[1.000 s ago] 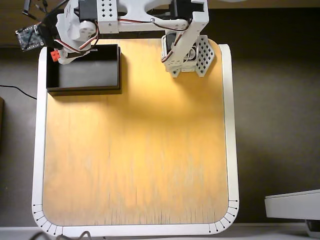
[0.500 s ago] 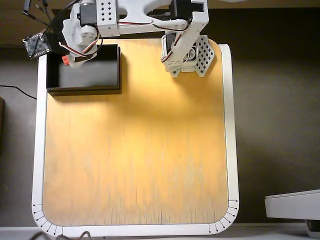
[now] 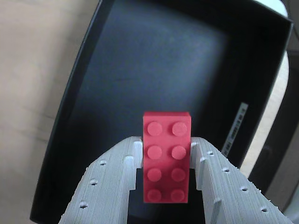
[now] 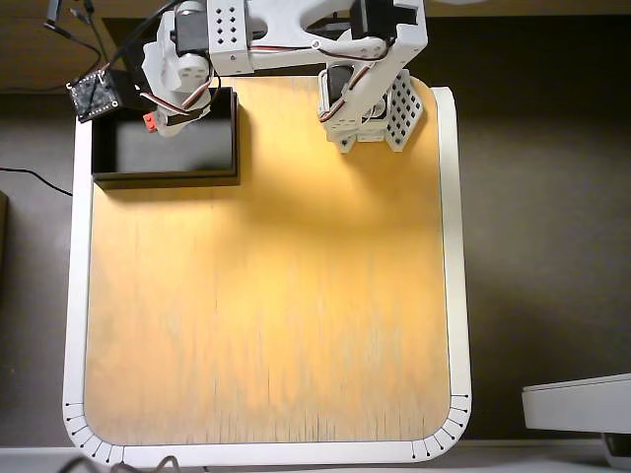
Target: Grasp a lego block and put it in the bin.
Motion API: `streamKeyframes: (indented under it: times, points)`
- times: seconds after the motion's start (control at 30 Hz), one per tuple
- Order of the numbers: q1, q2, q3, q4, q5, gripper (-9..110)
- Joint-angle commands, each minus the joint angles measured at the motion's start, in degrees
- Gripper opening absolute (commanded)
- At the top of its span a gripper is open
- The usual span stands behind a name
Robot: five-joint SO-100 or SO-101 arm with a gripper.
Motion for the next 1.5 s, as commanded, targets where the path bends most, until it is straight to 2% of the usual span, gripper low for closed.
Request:
streamKeyframes:
  times: [0.0,0.2,0.93,1.47]
  points:
    - [-0.9,4.8,0.0,-2.5,-0.1,0]
    - [-0.9,4.8,0.3,-3.2,0.3,1]
    - [-1.6,5.3,0.3,-6.3,0.3,21]
    - [-14.2,17.2,0.3,-9.4,-10.4,22]
